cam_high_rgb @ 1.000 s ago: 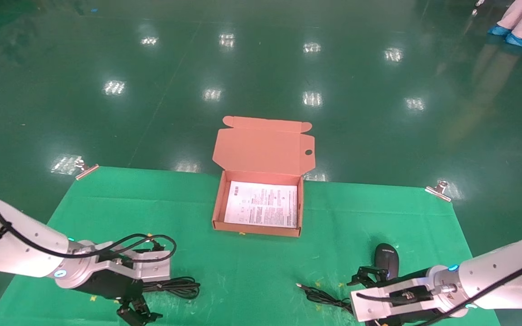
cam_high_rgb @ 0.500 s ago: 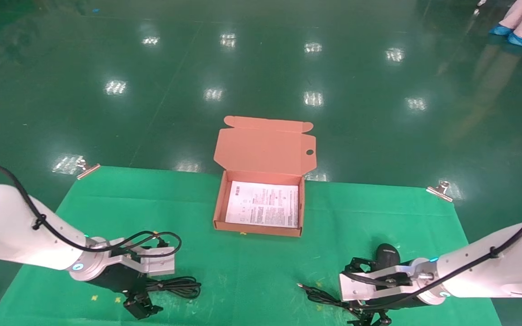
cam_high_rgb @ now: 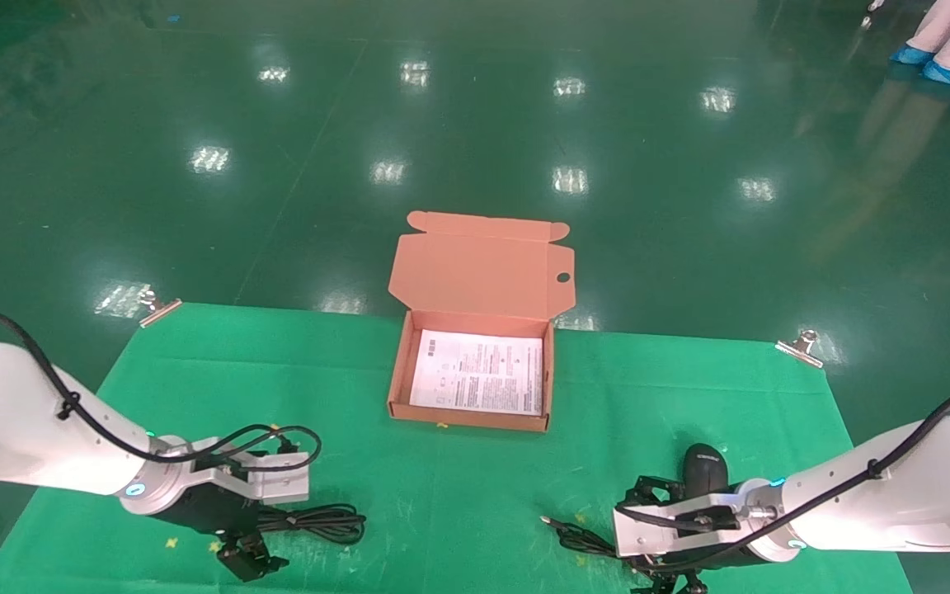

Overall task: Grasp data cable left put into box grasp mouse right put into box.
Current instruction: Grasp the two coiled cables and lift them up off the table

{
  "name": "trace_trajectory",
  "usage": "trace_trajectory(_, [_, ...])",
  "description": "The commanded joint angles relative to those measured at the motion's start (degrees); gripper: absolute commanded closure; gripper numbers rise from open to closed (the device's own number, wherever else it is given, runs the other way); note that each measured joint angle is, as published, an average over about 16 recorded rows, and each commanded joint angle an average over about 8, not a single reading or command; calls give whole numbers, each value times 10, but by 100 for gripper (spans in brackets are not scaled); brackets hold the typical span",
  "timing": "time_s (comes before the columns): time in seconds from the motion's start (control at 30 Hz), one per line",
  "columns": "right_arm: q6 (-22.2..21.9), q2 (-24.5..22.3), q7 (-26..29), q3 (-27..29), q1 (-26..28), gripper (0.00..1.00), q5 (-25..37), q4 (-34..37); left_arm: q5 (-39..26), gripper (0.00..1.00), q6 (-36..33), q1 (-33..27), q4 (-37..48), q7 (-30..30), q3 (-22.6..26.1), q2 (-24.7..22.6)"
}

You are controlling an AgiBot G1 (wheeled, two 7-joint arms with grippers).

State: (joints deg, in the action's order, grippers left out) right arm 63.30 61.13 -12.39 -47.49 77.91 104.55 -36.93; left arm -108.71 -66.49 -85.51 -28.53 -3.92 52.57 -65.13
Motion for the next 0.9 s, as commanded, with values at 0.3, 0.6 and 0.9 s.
trace_trajectory(0.3, [-4, 2, -4, 0, -1, 100, 1, 6, 4, 100, 4, 0, 7, 6, -2, 0])
trace_trajectory(0.6, [-1, 1, -2, 0, -1, 100, 0, 3, 2, 100, 2, 0, 3, 4, -1, 0])
trace_trajectory(0.9, [-1, 0, -2, 0, -1, 100, 0, 1, 1, 100, 0, 0, 2, 3, -1, 0])
